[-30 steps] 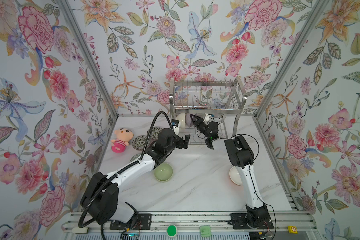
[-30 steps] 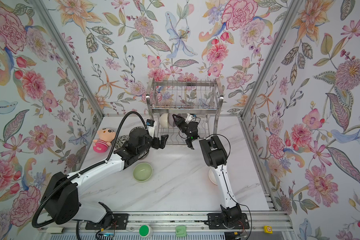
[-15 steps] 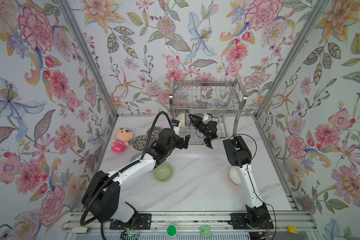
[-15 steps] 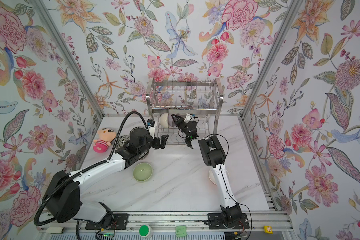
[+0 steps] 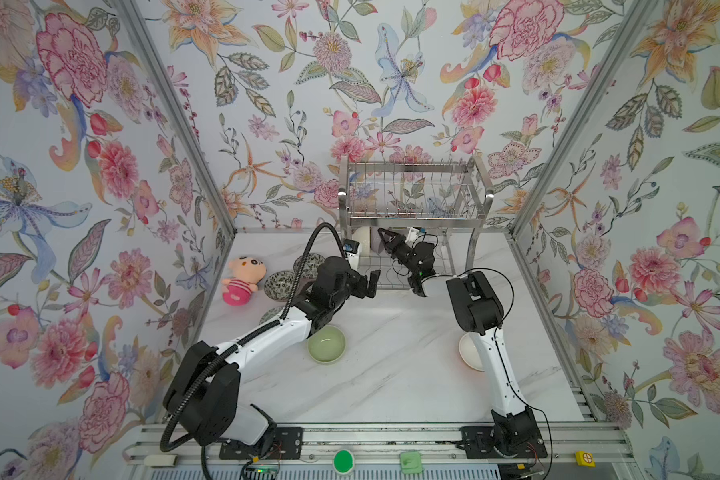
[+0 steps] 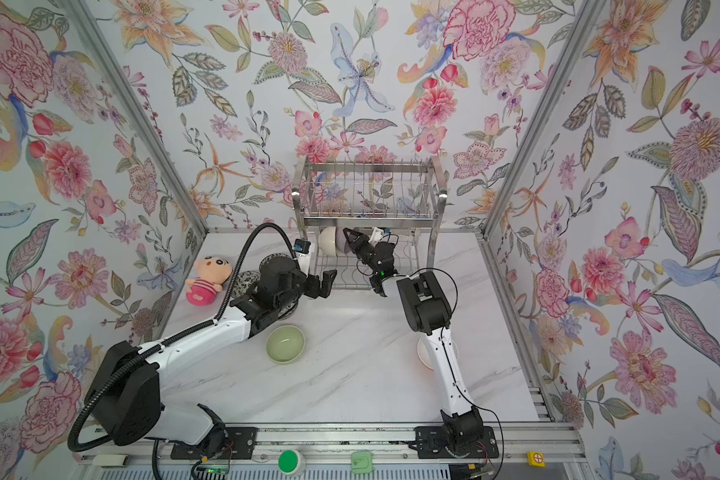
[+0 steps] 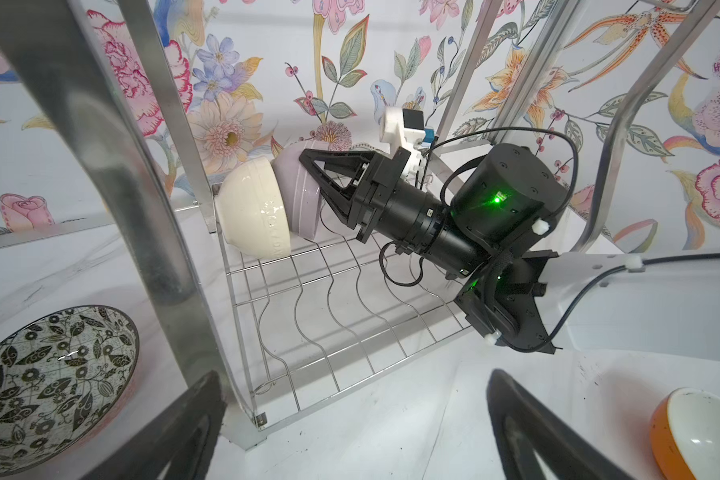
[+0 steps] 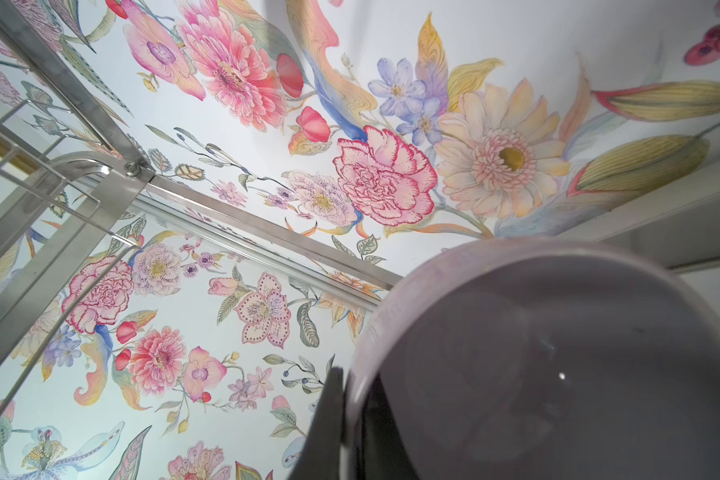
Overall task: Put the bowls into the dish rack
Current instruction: 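Lower the lilac bowl upright into the rack beside the cream bowl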
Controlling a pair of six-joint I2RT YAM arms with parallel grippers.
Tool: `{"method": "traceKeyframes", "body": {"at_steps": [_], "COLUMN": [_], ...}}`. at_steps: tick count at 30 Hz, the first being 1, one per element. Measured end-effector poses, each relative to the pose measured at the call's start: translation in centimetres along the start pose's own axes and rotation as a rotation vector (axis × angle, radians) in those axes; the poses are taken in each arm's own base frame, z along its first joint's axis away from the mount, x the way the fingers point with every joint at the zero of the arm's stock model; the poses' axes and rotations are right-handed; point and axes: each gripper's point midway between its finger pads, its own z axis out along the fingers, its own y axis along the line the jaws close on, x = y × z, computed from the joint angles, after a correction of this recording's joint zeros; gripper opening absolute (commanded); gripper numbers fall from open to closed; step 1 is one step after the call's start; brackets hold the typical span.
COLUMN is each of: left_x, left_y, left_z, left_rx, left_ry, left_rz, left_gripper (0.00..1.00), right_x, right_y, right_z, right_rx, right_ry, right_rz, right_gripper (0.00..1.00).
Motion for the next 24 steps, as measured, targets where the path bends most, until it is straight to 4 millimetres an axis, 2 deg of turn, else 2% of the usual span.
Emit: {"method": "traceKeyframes", "body": {"at_steps": [8, 19, 24], "left_x": [-0.01, 0.31, 0.32], "left_y": [0.25, 0.31, 0.31], "left_z": [-0.03, -0.04, -0.04], "left_rx": [-0.014, -0.017, -0.017], "left_ry": [0.0, 0.012, 0.013], "left_rz": [0.0, 0.002, 0.002], "left_gripper": [0.99, 0.99, 0.99], "right_x": [-0.37, -0.74, -0.66], "right_y": [-0.13, -0.52, -0.53], "right_z": [-0.18, -0.39, -0.4], "right_rx": [0.0, 0.01, 0.01], "right_ry": [0.0, 0.002, 0.006], "right_rz": [0.013, 0.017, 0.017], "right_gripper": [0.16, 0.19, 0.24]}}
